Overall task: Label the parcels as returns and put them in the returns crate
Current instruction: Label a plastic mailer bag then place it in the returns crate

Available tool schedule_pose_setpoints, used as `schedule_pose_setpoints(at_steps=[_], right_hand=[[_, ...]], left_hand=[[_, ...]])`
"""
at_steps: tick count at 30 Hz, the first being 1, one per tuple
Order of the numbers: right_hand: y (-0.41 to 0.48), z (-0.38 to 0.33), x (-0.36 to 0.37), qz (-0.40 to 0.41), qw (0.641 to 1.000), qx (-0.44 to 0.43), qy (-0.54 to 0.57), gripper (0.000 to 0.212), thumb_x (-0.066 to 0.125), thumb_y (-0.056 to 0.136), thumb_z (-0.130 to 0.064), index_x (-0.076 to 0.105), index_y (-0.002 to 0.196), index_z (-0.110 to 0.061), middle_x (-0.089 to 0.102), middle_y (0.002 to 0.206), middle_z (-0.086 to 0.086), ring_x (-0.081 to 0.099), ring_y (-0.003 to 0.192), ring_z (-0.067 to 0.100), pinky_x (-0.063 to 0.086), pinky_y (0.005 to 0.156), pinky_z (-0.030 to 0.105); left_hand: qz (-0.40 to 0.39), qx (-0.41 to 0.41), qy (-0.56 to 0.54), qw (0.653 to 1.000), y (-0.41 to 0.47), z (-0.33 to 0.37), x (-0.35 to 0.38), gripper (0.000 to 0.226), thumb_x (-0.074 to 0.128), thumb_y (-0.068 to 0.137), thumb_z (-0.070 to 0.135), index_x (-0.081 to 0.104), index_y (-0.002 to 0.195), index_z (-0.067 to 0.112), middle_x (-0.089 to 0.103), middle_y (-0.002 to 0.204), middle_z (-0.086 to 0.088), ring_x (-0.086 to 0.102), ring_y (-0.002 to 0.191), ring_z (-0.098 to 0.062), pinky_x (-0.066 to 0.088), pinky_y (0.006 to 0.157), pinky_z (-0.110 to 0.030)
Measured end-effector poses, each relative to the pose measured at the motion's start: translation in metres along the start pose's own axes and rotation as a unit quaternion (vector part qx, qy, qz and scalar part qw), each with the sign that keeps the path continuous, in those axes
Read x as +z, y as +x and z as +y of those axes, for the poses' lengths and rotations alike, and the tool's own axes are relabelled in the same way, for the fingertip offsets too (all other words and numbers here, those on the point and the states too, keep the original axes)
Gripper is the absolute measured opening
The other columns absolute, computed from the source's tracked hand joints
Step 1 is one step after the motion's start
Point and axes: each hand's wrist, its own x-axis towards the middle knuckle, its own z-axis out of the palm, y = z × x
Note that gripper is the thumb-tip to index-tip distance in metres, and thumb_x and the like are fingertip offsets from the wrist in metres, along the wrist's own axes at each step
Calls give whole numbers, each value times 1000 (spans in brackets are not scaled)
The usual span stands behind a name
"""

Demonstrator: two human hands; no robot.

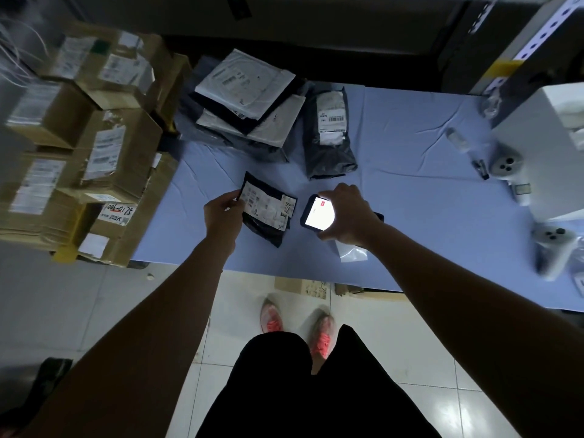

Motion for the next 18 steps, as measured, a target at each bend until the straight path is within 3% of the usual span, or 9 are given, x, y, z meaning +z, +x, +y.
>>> schedule_pose_setpoints(at_steps=[6,9,12,14,16,18], right_hand=[[2,26,2,94,988,102,68,91,87,66,-47,49,144,-18,54,128,12,45,122,30,42,95,37],[5,56,4,157,961,192,120,79,84,67,-47,56,134,-16,60,120,12,52,112,28,45,92,35],[8,82,4,164,946,252,120,72,83,68,-45,58,128,-15,60,120,13,53,111,28,44,87,33],[10,94,7,147,946,266,115,76,84,70,-43,54,133,-13,57,124,14,50,115,29,43,88,33],[12,102,12,133,950,263,107,78,84,72,-43,52,136,-13,56,126,15,49,117,30,43,90,34],[14,106,16,123,953,254,107,76,83,74,-43,52,136,-13,55,125,15,49,117,31,42,88,33]], left_hand=[[-16,-45,56,997,10,-10,6,33,49,95,2,69,120,12,70,95,-3,61,71,-14,47,55,-20],[-2,-43,180,983,10,-18,10,38,54,92,8,60,129,13,65,121,-11,64,95,-27,55,72,-31],[52,32,341,938,-2,-18,24,43,59,86,8,55,128,11,54,125,-16,57,106,-35,49,93,-44],[43,97,338,935,-12,-14,39,34,61,85,11,60,118,10,55,119,-14,57,102,-34,48,90,-42],[-15,150,290,945,-23,-12,57,26,65,82,13,65,108,11,58,107,-8,60,95,-28,49,81,-35],[-92,237,276,927,-33,-11,78,22,71,78,16,67,99,9,58,95,-5,59,88,-26,46,73,-33]])
